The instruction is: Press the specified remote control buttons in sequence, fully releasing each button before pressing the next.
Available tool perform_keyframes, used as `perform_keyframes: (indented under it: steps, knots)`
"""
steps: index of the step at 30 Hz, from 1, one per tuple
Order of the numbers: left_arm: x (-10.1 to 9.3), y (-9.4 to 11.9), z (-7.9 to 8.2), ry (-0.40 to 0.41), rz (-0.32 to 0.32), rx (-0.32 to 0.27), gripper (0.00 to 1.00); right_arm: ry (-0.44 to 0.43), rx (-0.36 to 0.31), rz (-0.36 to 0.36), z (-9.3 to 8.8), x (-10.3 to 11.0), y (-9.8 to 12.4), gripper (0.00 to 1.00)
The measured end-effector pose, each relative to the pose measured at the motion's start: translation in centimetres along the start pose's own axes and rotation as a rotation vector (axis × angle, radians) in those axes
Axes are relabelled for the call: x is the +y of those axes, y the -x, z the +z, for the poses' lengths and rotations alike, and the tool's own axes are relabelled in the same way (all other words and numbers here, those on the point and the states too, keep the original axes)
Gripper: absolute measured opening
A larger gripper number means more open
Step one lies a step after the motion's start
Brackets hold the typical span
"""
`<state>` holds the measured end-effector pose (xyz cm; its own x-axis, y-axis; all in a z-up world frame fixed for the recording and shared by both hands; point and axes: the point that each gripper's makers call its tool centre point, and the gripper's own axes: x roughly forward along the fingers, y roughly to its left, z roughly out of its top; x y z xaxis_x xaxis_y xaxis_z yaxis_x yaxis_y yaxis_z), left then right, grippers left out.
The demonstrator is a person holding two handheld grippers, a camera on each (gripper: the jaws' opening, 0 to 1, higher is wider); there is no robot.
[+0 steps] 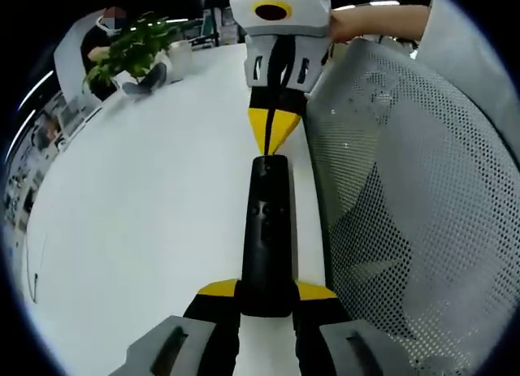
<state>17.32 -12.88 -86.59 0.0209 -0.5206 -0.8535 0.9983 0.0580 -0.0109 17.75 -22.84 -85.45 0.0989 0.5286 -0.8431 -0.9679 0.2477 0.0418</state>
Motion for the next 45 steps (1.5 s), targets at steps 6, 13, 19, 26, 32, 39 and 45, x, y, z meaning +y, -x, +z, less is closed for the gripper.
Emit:
perform_keyframes:
  steps: [6, 13, 19, 26, 32, 39, 45]
  knots:
    - [0.03, -0.01, -0.03, 0.009, 0.004, 0.003, 0.23, 0.117, 0.070, 0.003, -0.12, 0.21, 0.00, 0.00]
    - [-0.04, 0.03, -0.05, 0.000, 0.007, -0.001, 0.23, 0.108, 0.065, 0.007, -0.11, 0.30, 0.07, 0.00]
    - [-0.03, 0.13, -0.16, 0.006, 0.005, -0.036, 0.23, 0.111, 0.072, 0.013, -0.02, 0.30, -0.02, 0.00]
    - [-0.06, 0.13, -0.05, 0.007, 0.009, -0.059, 0.23, 0.103, 0.111, -0.003, 0.12, 0.19, -0.20, 0.00]
    - [-0.05, 0.12, -0.02, 0.004, 0.007, -0.058, 0.23, 0.004, 0.017, -0.031, 0.38, -0.05, -0.20, 0.00]
    - [-0.04, 0.12, 0.00, 0.006, 0.009, -0.054, 0.24, -0.043, -0.042, -0.043, 0.41, -0.11, -0.16, 0.00]
    - [-0.02, 0.01, 0.03, 0.022, 0.011, -0.027, 0.24, -0.010, -0.016, -0.069, 0.17, -0.02, -0.03, 0.00]
